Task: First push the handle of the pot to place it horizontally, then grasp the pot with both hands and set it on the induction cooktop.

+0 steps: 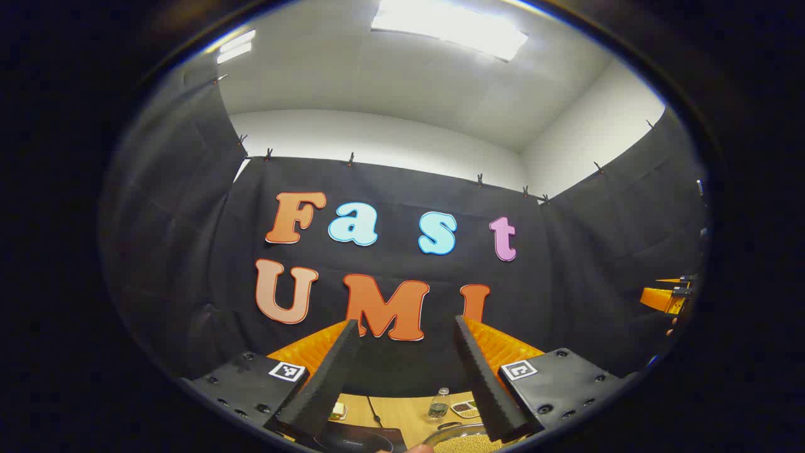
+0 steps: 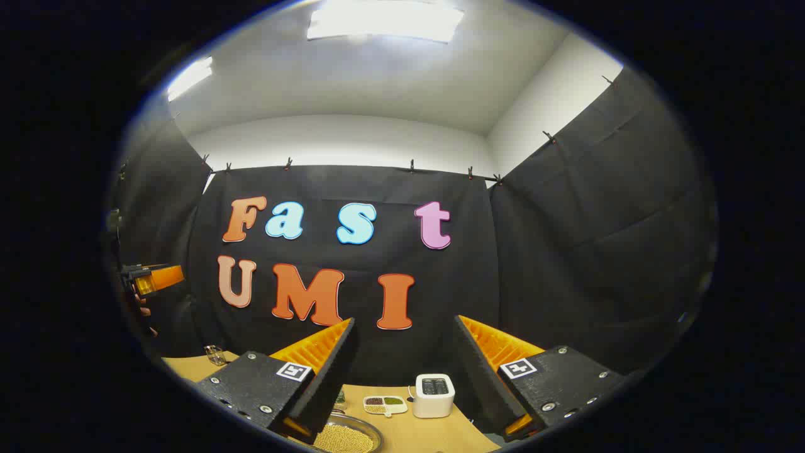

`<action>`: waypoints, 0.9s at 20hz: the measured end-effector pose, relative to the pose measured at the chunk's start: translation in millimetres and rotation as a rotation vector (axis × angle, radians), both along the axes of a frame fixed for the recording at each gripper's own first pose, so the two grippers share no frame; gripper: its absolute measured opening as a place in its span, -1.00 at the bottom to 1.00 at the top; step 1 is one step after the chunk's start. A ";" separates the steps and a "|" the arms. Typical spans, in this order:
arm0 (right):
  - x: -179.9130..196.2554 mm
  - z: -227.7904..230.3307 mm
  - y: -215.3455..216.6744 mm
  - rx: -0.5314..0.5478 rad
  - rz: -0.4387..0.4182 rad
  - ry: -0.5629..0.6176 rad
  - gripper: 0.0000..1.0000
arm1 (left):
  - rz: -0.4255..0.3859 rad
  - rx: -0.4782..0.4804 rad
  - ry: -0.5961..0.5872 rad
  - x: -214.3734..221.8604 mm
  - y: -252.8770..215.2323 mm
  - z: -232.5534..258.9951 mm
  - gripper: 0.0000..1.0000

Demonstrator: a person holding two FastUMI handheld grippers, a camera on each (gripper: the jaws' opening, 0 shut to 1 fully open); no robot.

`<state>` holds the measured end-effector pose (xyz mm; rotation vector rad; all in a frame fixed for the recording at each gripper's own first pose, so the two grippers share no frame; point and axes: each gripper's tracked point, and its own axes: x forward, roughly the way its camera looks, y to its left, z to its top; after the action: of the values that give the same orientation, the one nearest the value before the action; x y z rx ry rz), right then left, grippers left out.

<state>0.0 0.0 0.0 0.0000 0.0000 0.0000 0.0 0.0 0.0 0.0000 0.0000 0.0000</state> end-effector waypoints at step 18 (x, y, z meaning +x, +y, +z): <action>19.6 -29.3 68.4 -0.019 0.100 0.027 0.88 | -0.011 -0.043 0.045 28.0 16.8 -0.1 0.96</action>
<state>19.6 68.4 -29.3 -0.0191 0.0267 0.1001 28.0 16.8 -0.1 -0.0434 0.0454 -0.0110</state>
